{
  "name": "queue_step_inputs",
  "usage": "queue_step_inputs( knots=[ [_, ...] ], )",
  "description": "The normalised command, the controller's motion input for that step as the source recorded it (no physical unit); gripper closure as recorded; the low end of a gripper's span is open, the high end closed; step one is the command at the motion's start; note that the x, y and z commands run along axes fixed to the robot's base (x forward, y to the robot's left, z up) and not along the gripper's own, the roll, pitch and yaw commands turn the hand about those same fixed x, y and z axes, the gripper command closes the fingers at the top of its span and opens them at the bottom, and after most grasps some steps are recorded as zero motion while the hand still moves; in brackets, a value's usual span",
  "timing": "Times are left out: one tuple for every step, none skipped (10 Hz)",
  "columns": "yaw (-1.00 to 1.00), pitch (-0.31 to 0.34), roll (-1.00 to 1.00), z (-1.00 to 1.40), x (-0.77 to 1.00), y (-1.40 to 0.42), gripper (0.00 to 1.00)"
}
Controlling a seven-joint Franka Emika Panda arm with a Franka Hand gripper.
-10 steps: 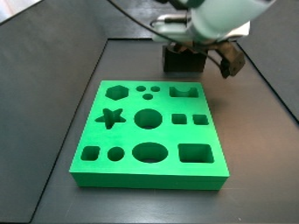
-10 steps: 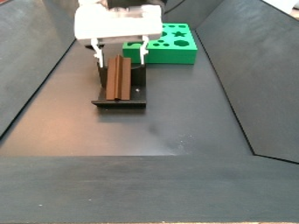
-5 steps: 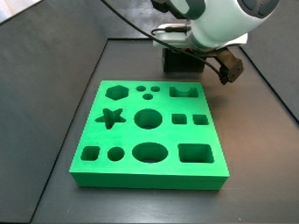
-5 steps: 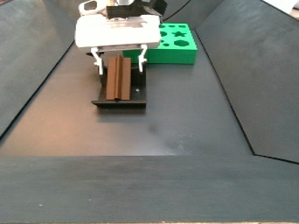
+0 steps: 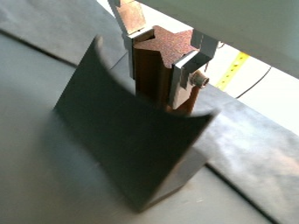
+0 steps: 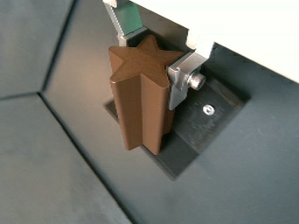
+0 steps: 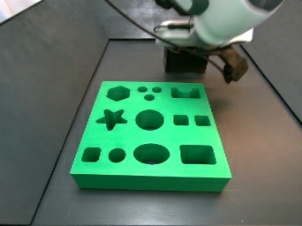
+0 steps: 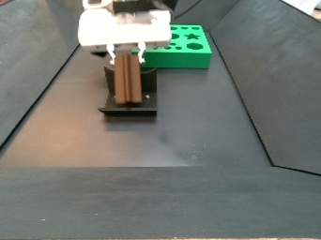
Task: Pick up the star object. Move up. Place the star object on the fixture. Regrasp the star object. Move to above the board. Insert the star object.
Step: Move to above the board.
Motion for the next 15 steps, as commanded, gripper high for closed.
queue_step_inputs(
  knots=[
    [-0.16, 0.001, -0.14, 1.00, 0.07, -0.06, 1.00],
    [-0.14, 0.038, -0.13, 1.00, 0.06, -0.06, 1.00],
    [-0.11, 0.072, -0.12, 1.00, 0.05, -0.05, 1.00],
    [-0.10, 0.093, -0.11, 1.00, 0.05, -0.05, 1.00],
    [-0.04, 0.134, -0.08, 1.00, 0.04, -0.05, 1.00],
    [-0.02, 0.145, -0.07, 1.00, 0.03, -0.04, 1.00],
    [0.02, 0.151, -0.05, 1.00, 0.03, -0.04, 1.00],
    [0.05, 0.152, -0.05, 1.00, 0.02, -0.04, 1.00],
    [0.07, 0.144, -0.05, 1.00, 0.03, -0.04, 1.00],
    [0.09, 0.142, -0.04, 1.00, 0.03, -0.04, 1.00],
    [0.10, 0.134, -0.03, 0.96, 0.04, -0.04, 1.00],
    [0.10, 0.133, -0.03, 0.84, 0.03, -0.03, 1.00],
    [0.11, 0.115, -0.03, 0.55, 0.03, -0.02, 1.00],
    [0.12, 0.104, -0.03, 0.44, 0.03, -0.02, 1.00],
    [0.11, 0.090, -0.03, 0.21, 0.02, -0.02, 1.00]
  ],
)
